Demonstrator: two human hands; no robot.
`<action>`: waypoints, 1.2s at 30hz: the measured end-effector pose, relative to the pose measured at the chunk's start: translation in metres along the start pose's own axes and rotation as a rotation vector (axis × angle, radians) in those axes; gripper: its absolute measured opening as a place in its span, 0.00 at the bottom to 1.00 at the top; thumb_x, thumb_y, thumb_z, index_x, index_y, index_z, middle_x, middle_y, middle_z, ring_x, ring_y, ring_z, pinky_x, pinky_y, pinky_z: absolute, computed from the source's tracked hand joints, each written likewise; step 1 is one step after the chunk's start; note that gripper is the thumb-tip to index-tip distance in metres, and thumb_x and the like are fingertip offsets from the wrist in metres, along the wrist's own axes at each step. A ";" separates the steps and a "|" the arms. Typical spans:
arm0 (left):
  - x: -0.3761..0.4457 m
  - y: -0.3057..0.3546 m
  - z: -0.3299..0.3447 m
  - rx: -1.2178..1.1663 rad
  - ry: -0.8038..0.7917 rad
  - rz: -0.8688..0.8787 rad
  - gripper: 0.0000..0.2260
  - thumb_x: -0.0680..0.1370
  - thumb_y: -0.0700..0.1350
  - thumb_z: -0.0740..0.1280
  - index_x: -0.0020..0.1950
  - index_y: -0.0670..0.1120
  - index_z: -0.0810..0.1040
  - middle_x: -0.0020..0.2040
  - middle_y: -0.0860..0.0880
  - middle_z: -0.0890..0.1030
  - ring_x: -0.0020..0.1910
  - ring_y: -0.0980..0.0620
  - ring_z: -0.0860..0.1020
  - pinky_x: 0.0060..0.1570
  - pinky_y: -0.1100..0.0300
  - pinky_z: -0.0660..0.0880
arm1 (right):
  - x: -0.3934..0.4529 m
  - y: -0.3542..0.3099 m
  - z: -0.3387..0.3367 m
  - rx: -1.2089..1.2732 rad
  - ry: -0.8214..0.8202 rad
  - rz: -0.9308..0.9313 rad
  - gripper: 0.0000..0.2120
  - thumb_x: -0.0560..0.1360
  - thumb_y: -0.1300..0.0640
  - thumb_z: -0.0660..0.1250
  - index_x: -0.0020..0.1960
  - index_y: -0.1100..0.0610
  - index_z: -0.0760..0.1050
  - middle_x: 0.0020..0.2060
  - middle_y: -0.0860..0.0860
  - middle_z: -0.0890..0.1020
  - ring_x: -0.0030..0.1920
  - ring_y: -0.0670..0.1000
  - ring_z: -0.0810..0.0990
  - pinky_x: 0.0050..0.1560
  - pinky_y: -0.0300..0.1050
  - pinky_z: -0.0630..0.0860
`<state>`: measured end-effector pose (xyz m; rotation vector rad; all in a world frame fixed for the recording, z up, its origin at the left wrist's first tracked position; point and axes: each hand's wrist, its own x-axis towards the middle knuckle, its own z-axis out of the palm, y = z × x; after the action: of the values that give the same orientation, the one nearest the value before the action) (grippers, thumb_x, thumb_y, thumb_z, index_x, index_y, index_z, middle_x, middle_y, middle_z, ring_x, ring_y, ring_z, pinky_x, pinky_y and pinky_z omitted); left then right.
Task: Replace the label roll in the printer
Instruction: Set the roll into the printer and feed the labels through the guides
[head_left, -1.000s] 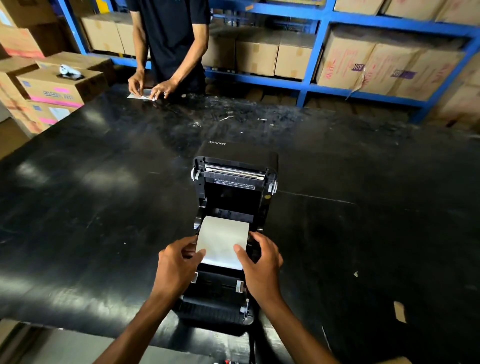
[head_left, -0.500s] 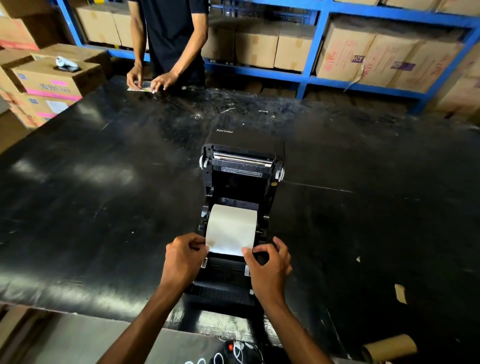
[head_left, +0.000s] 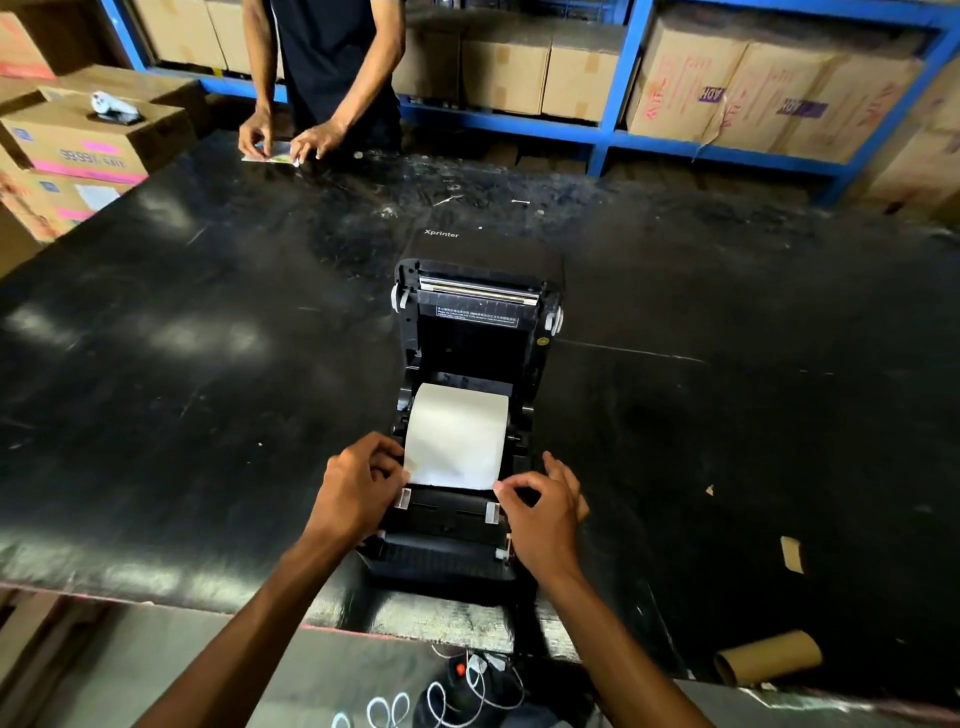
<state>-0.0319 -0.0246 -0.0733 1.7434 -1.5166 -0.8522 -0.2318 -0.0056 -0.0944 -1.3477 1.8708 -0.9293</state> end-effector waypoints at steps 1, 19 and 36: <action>0.000 0.000 -0.001 0.002 -0.011 0.017 0.06 0.71 0.35 0.72 0.46 0.42 0.79 0.36 0.46 0.83 0.29 0.55 0.76 0.34 0.60 0.76 | 0.000 0.000 -0.002 -0.004 -0.026 -0.005 0.05 0.70 0.55 0.71 0.35 0.50 0.80 0.73 0.54 0.66 0.73 0.49 0.57 0.67 0.43 0.47; 0.010 -0.003 -0.010 0.036 -0.171 0.015 0.10 0.72 0.36 0.72 0.48 0.45 0.74 0.37 0.50 0.83 0.36 0.51 0.82 0.35 0.63 0.77 | -0.001 -0.011 -0.004 0.004 -0.089 0.008 0.05 0.71 0.50 0.70 0.38 0.49 0.81 0.73 0.53 0.66 0.73 0.51 0.59 0.71 0.53 0.49; 0.016 -0.002 -0.004 0.145 -0.166 0.001 0.15 0.68 0.38 0.75 0.42 0.52 0.71 0.35 0.50 0.83 0.33 0.51 0.81 0.30 0.62 0.76 | -0.001 -0.010 -0.004 0.024 -0.119 0.045 0.08 0.69 0.51 0.72 0.32 0.45 0.77 0.73 0.52 0.65 0.72 0.50 0.61 0.71 0.55 0.53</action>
<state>-0.0258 -0.0404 -0.0735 1.8119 -1.7256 -0.9259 -0.2298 -0.0060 -0.0837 -1.3126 1.7867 -0.8283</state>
